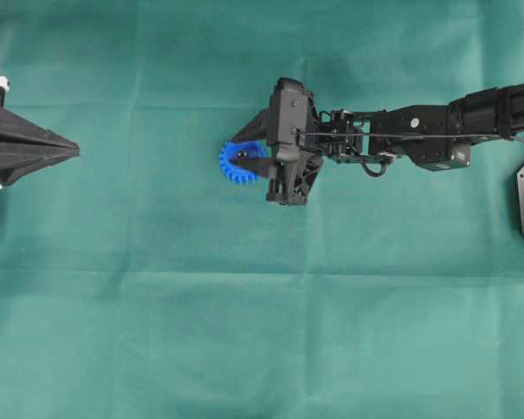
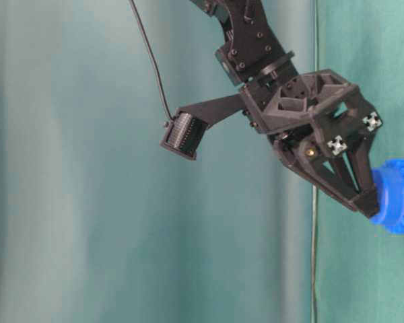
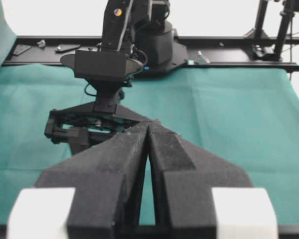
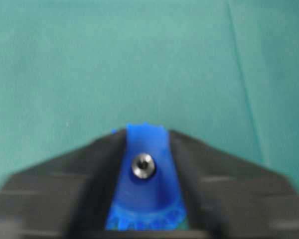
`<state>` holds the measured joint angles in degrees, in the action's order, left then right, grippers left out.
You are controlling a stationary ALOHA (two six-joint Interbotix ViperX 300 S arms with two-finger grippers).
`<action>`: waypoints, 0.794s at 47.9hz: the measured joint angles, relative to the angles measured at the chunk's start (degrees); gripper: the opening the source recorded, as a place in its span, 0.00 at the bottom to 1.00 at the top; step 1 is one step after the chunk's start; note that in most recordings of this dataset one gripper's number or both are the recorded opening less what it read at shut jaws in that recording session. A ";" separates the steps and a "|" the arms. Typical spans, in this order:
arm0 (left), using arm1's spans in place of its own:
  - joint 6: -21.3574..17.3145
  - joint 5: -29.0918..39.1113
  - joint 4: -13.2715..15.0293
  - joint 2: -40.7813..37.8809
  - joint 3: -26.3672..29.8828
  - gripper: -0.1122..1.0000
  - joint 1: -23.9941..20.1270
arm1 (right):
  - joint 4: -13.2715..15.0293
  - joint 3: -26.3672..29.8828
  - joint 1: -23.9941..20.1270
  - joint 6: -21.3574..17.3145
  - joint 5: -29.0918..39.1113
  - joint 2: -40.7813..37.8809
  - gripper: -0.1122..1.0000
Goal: Insert the shaft placed at a random location into the center hole of the small gear at another random location.
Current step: 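Align the shaft over the gear's center hole and lower it in, then open the right gripper to release the shaft in the gear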
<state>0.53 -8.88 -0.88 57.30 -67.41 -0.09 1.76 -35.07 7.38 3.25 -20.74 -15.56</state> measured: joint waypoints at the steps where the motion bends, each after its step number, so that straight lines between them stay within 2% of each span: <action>1: 0.00 0.00 0.00 0.00 0.00 0.10 0.00 | 0.00 0.00 0.00 0.00 -0.09 0.09 0.76; 3: -0.09 0.00 0.00 0.00 0.00 0.10 0.00 | 0.00 0.00 0.00 0.00 -0.26 0.00 0.84; 5: -0.09 0.00 0.00 0.00 0.00 0.10 0.00 | 0.00 0.00 0.00 0.00 -0.35 0.09 0.87; 13: -0.09 0.00 0.00 0.00 -0.09 0.10 0.00 | 0.00 0.09 -0.09 0.00 -0.70 0.00 0.82; 24: 0.00 0.00 0.00 0.00 0.00 0.10 0.00 | 0.00 0.09 -0.35 0.00 -0.79 0.53 0.82; 38: 0.00 0.00 0.00 0.00 0.00 0.10 0.00 | 0.00 0.18 -0.35 0.00 0.09 5.98 0.82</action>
<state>0.53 -8.88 -0.88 57.30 -67.41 -0.09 1.76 -34.89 7.03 3.25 -20.65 -9.58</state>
